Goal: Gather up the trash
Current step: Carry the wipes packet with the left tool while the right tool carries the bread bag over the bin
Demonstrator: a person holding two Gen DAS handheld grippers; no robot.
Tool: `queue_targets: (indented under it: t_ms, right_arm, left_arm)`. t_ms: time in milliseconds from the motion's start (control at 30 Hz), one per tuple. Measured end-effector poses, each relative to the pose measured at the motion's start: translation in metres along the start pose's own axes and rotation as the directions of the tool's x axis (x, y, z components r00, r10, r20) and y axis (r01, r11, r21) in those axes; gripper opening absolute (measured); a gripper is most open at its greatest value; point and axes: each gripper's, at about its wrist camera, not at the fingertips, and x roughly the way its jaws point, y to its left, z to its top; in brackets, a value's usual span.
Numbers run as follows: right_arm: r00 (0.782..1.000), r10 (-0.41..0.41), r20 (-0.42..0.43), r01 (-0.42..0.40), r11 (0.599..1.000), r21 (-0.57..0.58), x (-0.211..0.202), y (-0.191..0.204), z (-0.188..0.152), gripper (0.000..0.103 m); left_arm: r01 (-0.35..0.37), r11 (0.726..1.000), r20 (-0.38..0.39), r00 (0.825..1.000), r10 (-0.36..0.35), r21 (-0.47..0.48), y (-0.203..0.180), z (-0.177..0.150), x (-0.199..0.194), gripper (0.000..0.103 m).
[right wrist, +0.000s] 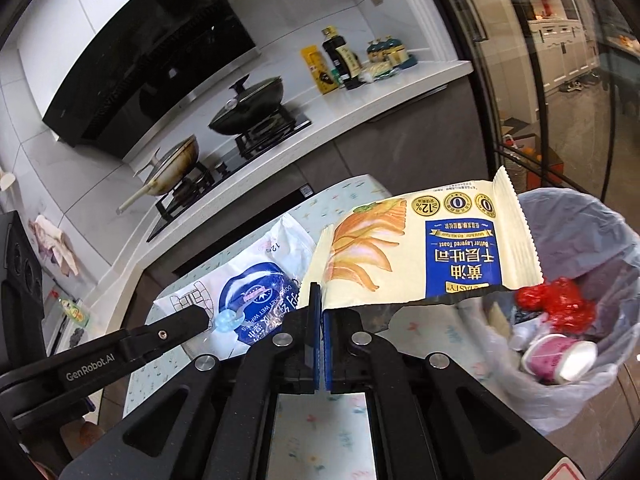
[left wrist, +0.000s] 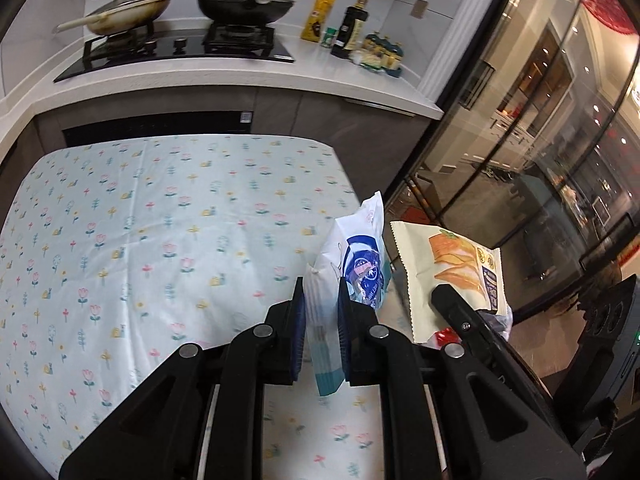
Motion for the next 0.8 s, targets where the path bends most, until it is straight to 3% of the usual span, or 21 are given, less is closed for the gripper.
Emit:
queue_targets:
  t_ms: [433, 800]
  right_arm:
    - [0.994, -0.09, 0.057, 0.083, 0.991, 0.104, -0.056, -0.096, 0.009, 0.002]
    - [0.988, -0.141, 0.066, 0.129, 0.978, 0.165, -0.075, -0.146, 0.009, 0.002]
  left_arm:
    - [0.062, 0.992, -0.033, 0.998, -0.059, 0.113, -0.098, -0.017, 0.014, 0.014]
    - [0.081, 0.983, -0.063, 0.995, -0.072, 0.163, -0.144, -0.024, 0.034, 0.014]
